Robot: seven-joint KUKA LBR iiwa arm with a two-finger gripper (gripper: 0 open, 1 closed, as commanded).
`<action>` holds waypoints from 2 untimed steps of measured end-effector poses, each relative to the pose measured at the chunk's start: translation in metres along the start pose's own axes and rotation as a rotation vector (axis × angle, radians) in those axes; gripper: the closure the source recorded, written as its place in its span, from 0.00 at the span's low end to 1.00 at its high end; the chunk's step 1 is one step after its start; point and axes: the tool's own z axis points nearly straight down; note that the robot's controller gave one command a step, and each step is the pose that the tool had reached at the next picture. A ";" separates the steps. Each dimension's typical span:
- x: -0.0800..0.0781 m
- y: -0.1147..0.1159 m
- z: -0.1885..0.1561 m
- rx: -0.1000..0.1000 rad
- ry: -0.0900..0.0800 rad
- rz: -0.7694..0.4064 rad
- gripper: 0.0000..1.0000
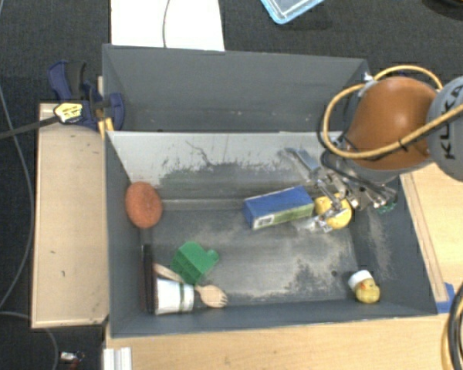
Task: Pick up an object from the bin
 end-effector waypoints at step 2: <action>0.019 -0.041 -0.147 0.002 0.002 -0.063 0.00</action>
Offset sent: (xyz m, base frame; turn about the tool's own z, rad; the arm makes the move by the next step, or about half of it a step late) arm -0.0021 -0.0504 0.1486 -0.0656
